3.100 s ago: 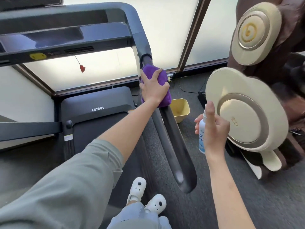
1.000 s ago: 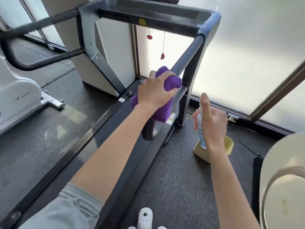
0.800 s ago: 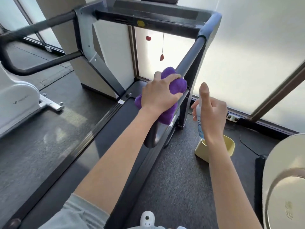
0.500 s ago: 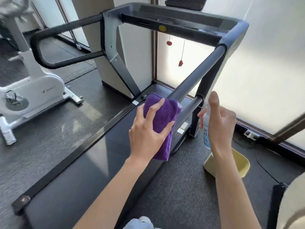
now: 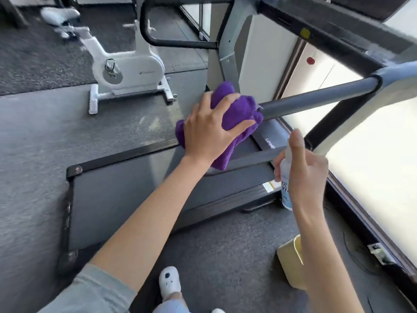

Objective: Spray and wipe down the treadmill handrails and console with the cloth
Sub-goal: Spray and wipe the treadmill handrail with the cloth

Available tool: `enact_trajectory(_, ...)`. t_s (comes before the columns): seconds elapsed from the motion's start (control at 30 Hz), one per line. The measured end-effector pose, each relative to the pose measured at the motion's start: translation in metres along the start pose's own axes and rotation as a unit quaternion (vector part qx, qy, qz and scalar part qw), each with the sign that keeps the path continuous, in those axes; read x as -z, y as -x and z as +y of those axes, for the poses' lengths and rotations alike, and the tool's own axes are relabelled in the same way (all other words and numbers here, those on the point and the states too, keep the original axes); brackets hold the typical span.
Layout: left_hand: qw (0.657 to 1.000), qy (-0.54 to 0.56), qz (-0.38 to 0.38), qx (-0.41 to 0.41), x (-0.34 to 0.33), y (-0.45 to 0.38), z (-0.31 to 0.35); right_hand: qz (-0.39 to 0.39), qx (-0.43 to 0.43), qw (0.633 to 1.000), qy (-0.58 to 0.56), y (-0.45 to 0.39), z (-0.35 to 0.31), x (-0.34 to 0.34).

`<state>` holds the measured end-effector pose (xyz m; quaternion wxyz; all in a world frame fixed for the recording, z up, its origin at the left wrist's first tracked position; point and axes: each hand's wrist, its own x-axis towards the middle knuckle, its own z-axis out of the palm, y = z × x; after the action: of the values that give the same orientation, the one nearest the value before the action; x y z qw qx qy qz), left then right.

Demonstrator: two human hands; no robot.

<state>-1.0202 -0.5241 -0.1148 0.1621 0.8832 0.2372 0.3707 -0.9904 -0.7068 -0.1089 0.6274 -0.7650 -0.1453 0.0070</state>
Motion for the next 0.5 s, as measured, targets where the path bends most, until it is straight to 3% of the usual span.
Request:
enact_trajectory(0.1,0.996,0.045,0.052,0.062,-0.004,0.035,-0.018,-0.023,-0.010,1.000,-0.007,0.003,0.003,0.006)
enact_trajectory(0.27,0.990,0.066,0.045,0.112,-0.006,0.050,-0.021,-0.026,0.003,0.999,-0.025,-0.004,0.003,0.011)
enact_trajectory(0.4,0.995,0.013,0.065,0.078,-0.006,0.024,-0.006,-0.004,0.012,1.000,-0.017,-0.025,-0.005,0.011)
enact_trajectory(0.5,0.997,-0.073,0.001,0.023,-0.004,-0.004,0.012,0.016,0.002,1.000,-0.008,-0.046,-0.007,0.008)
